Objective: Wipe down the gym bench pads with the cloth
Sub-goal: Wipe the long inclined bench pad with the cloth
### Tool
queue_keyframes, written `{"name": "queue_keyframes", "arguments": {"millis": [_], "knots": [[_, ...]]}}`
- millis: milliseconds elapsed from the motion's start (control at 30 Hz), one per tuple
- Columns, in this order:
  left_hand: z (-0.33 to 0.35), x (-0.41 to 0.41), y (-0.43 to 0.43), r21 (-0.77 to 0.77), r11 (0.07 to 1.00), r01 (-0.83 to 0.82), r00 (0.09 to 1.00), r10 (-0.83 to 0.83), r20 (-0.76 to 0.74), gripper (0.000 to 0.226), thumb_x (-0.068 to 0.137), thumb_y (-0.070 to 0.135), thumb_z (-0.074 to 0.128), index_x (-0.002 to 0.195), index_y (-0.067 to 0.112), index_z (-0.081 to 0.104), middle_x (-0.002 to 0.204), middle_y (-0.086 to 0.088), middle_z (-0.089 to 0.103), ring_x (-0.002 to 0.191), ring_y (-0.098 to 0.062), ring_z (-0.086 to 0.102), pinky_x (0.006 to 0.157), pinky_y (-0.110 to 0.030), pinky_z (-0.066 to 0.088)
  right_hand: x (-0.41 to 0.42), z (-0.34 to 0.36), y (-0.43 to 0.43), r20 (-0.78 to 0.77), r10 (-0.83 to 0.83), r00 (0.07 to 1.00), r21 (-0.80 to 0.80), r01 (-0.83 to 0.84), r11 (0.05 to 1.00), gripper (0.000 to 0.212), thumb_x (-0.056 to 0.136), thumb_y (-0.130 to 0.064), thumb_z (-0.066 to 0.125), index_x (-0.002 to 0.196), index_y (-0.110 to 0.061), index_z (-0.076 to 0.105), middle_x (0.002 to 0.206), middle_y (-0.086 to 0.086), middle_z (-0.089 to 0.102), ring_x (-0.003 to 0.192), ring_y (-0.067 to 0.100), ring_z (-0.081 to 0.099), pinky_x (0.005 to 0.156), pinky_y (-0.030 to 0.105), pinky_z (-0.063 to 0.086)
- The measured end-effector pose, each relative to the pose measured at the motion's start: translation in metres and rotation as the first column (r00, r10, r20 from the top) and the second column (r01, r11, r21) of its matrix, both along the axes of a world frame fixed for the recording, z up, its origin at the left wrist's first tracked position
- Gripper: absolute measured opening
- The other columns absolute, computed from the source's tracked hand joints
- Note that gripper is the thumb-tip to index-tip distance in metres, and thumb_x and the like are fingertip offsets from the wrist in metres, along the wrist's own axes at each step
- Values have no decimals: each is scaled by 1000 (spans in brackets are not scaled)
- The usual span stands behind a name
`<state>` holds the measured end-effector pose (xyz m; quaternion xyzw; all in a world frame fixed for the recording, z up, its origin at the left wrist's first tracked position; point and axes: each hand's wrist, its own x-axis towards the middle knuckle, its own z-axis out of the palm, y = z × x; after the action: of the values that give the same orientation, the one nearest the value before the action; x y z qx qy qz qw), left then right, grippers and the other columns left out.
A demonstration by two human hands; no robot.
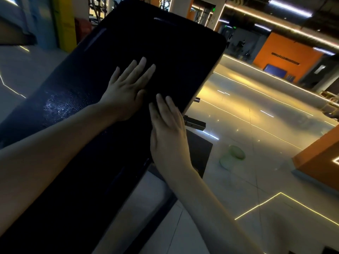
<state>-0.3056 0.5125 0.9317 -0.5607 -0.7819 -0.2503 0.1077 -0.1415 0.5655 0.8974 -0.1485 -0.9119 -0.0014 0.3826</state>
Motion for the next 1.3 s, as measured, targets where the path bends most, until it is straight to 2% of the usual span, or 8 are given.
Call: {"name": "queue_keyframes", "arguments": {"millis": [167, 333, 467, 567, 800, 933, 1100, 1300], "knots": [[13, -3, 6, -102, 987, -126, 987, 114, -114, 66, 101, 32, 31, 157, 31, -5, 165, 2, -13, 152, -18, -9, 123, -42, 2, -12, 41, 45, 140, -19, 990, 90, 6, 996, 53, 92, -16, 29, 140, -3, 48, 150, 16, 41, 142, 33, 32, 119, 45, 22], [41, -2, 35, -192, 959, -209, 978, 209, -22, 60, 105, 46, 17, 155, 35, -14, 163, 4, -20, 151, -27, -13, 121, -49, -3, -48, 111, 95, 139, -183, 973, 71, 175, 982, 52, 97, -3, 38, 149, -6, 32, 157, 15, 27, 148, 29, 17, 120, 33, 4], [48, -9, 44, -227, 946, -233, 972, 233, -29, 59, 105, 48, 13, 152, 37, -21, 162, 2, -25, 151, -29, -15, 122, -53, 2, -70, 135, 104, 170, -314, 934, 77, 305, 949, 59, 98, -4, 40, 153, -8, 20, 161, 12, 17, 149, 26, 10, 120, 32, 4], [48, -6, 42, -242, 943, -229, 973, 230, -26, 60, 105, 47, 13, 152, 36, -21, 162, 1, -25, 151, -30, -15, 121, -55, 3, -64, 129, 96, 165, -268, 949, 18, 269, 963, 59, 98, -4, 40, 154, -8, 19, 162, 12, 13, 150, 25, 9, 121, 30, 7], [57, -4, 41, -364, 897, -251, 967, 247, -57, 62, 106, 37, 23, 155, 31, -14, 160, -2, -32, 149, -34, -18, 120, -58, 5, -28, 85, 47, 300, -186, 936, 33, 185, 982, 64, 100, -32, 41, 154, -9, 17, 163, 13, 4, 150, 26, 5, 121, 40, 15], [64, -4, 41, -350, 909, -225, 965, 258, 51, 60, 106, 47, 15, 152, 37, -21, 160, 4, -29, 150, -28, -17, 121, -54, 3, -21, 107, 64, 369, -150, 917, 189, 84, 978, 66, 99, -46, 42, 154, -18, 21, 164, 7, -5, 151, 22, -1, 120, 42, 10], [55, -4, 43, -323, 909, -264, 964, 259, -61, 61, 105, 46, 13, 151, 33, -24, 161, 0, -29, 150, -30, -18, 121, -56, 1, -20, 82, 61, 362, -112, 925, 215, 34, 976, 62, 97, -30, 48, 153, -10, 27, 162, 12, 11, 150, 28, 6, 122, 43, 9], [70, -30, 44, -349, 914, -206, 974, 160, -158, 66, 101, 59, 16, 151, 38, -21, 161, 1, -27, 150, -25, -17, 117, -57, -11, -49, 101, 69, 329, -158, 931, 134, 120, 984, 61, 98, -9, 39, 155, -8, 15, 163, 9, -1, 150, 24, -6, 122, 36, -2]]}}
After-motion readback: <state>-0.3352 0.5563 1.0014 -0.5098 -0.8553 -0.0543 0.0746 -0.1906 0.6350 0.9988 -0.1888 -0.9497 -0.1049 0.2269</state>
